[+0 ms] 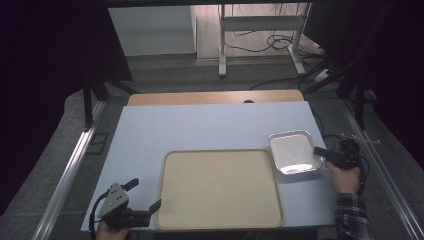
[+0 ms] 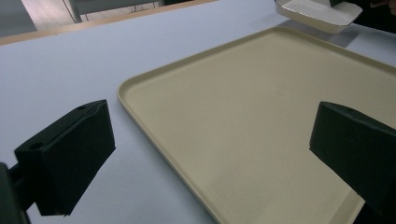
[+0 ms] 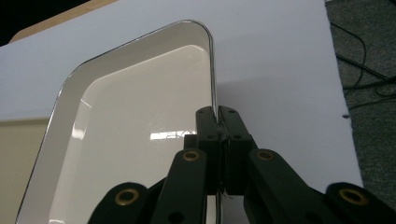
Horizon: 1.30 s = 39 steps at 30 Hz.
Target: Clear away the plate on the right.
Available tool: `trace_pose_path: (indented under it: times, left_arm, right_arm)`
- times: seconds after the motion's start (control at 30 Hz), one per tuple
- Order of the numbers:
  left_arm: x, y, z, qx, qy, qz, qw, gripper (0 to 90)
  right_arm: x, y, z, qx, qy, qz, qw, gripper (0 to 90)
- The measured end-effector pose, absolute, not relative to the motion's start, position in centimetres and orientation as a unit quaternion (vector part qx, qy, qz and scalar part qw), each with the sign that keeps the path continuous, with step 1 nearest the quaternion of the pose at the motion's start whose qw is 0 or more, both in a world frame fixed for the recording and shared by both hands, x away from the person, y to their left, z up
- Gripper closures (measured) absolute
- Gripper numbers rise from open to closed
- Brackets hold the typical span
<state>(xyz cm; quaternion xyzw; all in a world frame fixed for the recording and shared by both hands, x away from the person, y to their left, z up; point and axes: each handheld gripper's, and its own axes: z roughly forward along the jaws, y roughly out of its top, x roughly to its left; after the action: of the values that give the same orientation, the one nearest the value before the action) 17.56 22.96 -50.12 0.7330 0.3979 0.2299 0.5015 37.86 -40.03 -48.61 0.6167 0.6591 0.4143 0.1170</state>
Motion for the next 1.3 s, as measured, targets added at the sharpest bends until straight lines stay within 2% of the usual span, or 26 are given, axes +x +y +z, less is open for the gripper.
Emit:
trace_pose_path:
  times: [1.3]
  left_arm:
    - [17.6,23.1,-50.1,0.731,0.399,0.226,0.506,0.0]
  right_arm:
    - [35.9,-33.4,-48.6,0.564,0.698,0.439,0.050,88.4]
